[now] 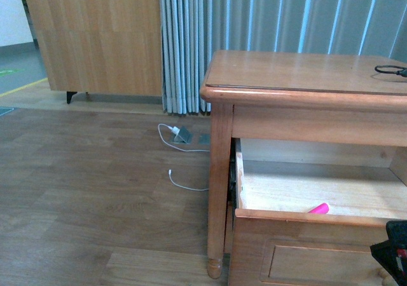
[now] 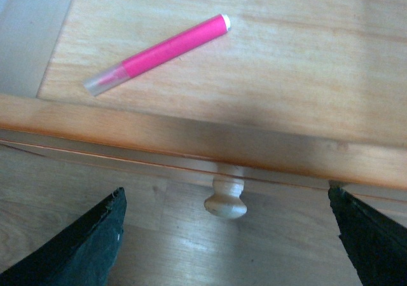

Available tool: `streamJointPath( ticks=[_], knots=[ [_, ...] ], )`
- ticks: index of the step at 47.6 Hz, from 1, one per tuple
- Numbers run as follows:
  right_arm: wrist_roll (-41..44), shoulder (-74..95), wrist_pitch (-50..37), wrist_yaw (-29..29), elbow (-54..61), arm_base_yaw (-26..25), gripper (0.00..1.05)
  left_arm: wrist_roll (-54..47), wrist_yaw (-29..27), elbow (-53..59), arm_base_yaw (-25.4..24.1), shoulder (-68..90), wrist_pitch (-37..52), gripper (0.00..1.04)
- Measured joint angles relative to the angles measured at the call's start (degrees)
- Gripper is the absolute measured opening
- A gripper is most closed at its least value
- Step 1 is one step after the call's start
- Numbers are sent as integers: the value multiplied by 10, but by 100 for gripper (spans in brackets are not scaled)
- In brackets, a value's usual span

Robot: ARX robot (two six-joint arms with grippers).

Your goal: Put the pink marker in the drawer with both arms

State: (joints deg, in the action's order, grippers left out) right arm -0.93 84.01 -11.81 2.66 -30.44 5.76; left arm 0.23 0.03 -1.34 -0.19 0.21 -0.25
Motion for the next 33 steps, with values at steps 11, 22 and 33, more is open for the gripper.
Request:
streamJointPath(
  ticks=[11,22,33],
  knots=[
    [-23,99,-68,-30,-63,3,96,0,0,0,0,0,0,99],
    [-45,198,-158,-59,-130,3,96,0,0,0,0,0,0,99],
    [-54,278,-230,-83,-186,-1,96,0,0,0,0,0,0,99]
  ],
)
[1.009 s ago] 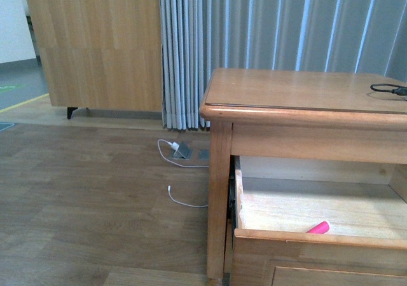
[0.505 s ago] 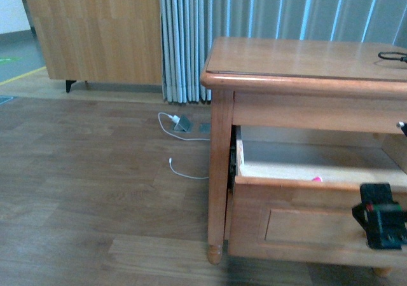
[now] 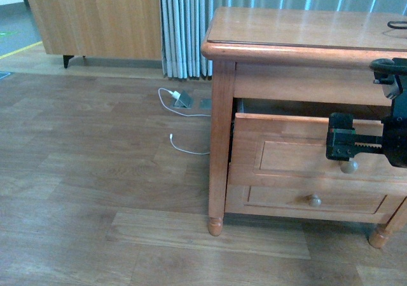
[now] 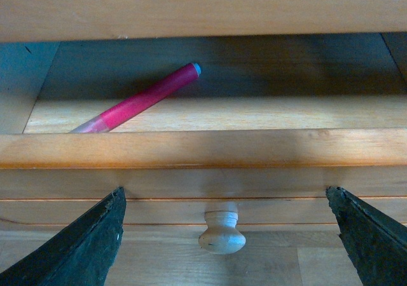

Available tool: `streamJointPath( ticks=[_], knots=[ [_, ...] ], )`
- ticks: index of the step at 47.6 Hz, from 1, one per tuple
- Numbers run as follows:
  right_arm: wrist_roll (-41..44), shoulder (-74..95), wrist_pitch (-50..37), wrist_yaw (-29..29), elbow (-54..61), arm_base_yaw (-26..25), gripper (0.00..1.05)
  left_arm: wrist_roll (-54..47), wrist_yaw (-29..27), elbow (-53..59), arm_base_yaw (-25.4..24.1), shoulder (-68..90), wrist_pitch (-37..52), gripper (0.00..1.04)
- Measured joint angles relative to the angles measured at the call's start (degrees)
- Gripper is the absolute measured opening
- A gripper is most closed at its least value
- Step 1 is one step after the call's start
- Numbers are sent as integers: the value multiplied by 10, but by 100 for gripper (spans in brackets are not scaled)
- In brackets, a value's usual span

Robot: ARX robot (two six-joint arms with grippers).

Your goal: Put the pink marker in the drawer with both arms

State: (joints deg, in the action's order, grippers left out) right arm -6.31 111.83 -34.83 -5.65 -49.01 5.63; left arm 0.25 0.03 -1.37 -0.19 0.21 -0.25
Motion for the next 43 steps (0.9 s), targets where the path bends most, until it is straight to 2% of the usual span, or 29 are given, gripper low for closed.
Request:
streamJointPath(
  ticks=[26,43],
  knots=[
    [11,135,-95,-27,-117,-10,96,0,0,0,0,0,0,99],
    [9,129,-121,-27,-98,-15,96,0,0,0,0,0,0,99]
  ],
)
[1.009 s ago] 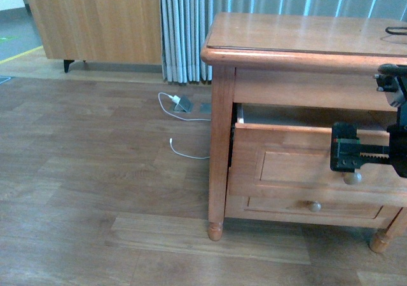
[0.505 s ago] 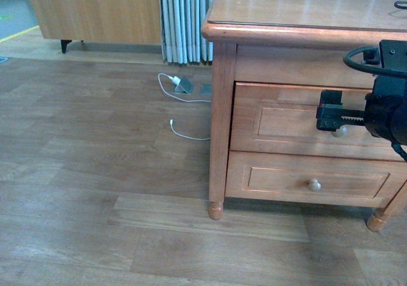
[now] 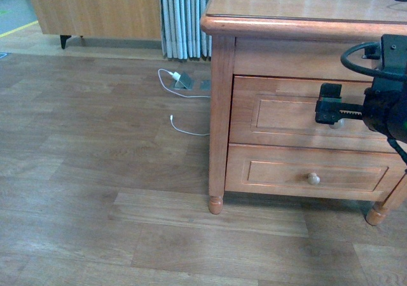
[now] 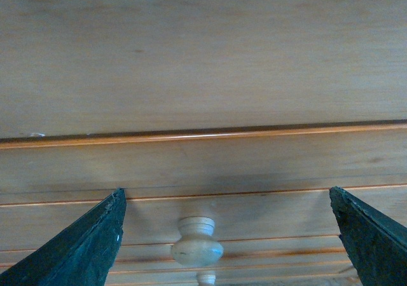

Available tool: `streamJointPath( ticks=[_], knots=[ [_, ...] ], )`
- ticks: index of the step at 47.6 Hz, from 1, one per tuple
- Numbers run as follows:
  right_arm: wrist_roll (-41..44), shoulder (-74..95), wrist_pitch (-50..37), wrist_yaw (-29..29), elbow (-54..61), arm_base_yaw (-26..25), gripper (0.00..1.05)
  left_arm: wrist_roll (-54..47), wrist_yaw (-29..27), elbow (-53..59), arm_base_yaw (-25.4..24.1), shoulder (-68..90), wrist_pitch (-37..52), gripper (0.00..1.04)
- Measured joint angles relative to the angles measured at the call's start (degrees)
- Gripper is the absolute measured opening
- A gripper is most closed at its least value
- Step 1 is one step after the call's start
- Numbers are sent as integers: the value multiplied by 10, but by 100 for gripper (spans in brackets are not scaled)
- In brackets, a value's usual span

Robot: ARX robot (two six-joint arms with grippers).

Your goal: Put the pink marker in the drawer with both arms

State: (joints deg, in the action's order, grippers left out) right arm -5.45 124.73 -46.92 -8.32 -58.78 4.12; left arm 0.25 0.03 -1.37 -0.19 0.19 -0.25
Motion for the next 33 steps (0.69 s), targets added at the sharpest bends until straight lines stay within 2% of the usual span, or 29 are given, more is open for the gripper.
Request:
streamJointPath(
  ticks=[9,14,22,33],
  knots=[
    [-5,-62,25,8,46,-14,96,0,0,0,0,0,0,99],
    [-7,-113,58,35,83,-21,96,0,0,0,0,0,0,99],
    [-17,-249,140,116,174,-42,96,0,0,0,0,0,0,99],
    [-9,-532,276,247,320,-109,96,0,0,0,0,0,0,99]
  ],
)
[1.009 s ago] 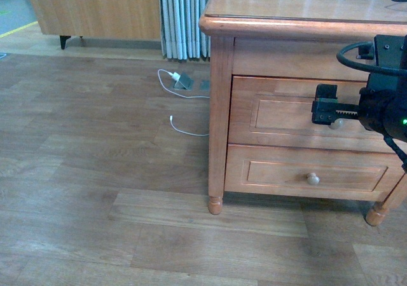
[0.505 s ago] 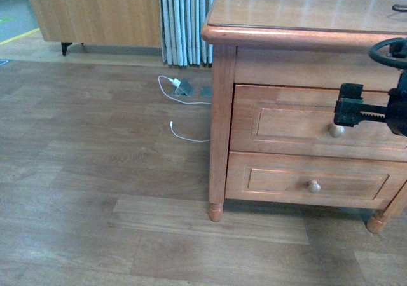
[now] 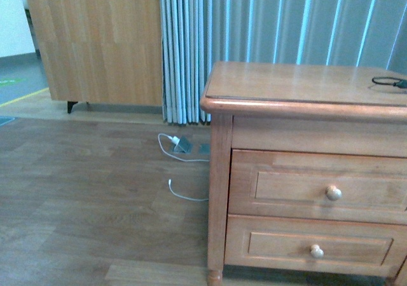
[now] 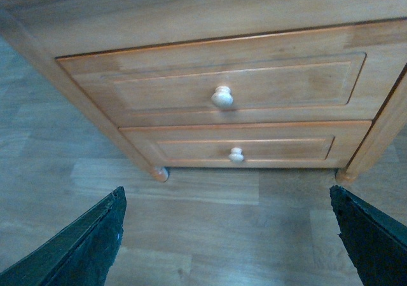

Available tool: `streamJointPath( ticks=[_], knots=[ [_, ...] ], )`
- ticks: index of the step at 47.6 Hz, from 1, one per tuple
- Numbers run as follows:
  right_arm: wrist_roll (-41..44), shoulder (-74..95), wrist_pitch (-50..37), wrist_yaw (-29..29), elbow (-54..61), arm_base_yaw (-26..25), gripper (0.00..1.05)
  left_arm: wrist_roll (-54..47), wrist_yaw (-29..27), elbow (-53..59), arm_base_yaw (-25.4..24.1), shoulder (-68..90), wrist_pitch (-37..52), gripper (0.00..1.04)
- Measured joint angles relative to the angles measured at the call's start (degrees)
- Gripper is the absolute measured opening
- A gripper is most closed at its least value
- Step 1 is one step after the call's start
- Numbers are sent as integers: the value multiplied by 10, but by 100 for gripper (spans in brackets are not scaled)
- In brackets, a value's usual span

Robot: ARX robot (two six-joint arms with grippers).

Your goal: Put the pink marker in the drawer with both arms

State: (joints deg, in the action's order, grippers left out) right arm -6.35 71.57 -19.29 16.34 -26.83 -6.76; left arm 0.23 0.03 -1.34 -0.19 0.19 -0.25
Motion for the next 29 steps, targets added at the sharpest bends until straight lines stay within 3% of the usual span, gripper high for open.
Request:
streamJointPath(
  ticks=[17,29],
  knots=[
    [20,-301,173,112,102,-120,96,0,0,0,0,0,0,99],
    [31,-331,189,118,108,-132,96,0,0,0,0,0,0,99]
  ],
)
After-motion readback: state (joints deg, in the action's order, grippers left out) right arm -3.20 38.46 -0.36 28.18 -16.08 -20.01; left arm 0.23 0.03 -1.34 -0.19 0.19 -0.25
